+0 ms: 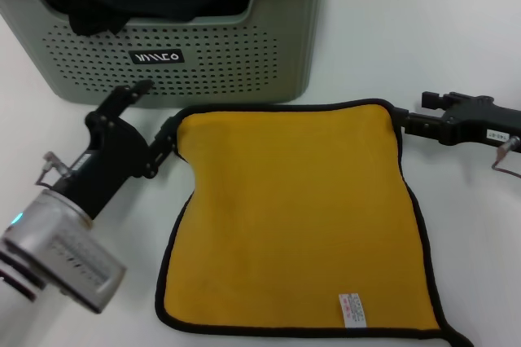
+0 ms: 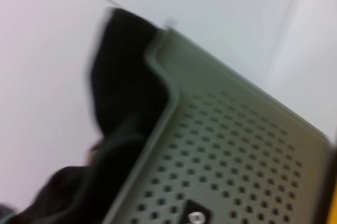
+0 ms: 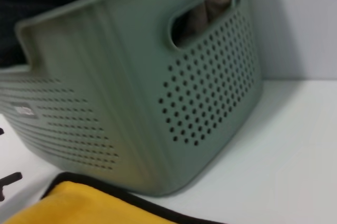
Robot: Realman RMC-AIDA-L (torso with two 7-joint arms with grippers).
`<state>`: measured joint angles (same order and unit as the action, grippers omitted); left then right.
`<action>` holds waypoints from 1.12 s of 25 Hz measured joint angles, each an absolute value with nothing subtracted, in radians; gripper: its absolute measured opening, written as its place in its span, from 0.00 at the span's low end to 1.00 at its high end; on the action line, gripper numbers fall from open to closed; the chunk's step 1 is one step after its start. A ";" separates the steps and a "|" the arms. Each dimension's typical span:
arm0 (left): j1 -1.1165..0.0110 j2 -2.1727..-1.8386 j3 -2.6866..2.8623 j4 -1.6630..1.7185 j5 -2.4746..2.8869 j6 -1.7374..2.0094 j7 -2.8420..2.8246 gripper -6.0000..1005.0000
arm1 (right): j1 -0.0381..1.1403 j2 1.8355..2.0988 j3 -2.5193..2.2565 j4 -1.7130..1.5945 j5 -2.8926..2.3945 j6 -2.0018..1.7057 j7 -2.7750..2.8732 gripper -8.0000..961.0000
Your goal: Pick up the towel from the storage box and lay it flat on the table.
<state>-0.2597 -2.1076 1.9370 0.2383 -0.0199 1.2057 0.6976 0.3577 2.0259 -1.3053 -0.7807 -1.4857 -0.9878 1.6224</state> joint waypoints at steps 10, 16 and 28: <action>-0.209 -2.063 1.945 0.189 0.098 1.637 -0.012 0.65 | 0.274 2.006 -1.148 -0.804 -1.335 -1.629 1.384 0.87; -0.272 -1.974 1.945 0.176 0.361 1.889 -0.454 0.64 | 0.285 1.987 -1.120 -0.820 -1.415 -1.933 1.301 0.87; -0.443 -1.946 1.939 0.137 0.642 1.951 -0.693 0.64 | 0.287 2.000 -1.127 -0.897 -1.510 -2.044 1.286 0.87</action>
<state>-0.4428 -1.9457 1.9392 0.1369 0.6420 1.9506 -0.6929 0.2867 1.9999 -1.1267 -0.8969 -1.5103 -2.0436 1.2855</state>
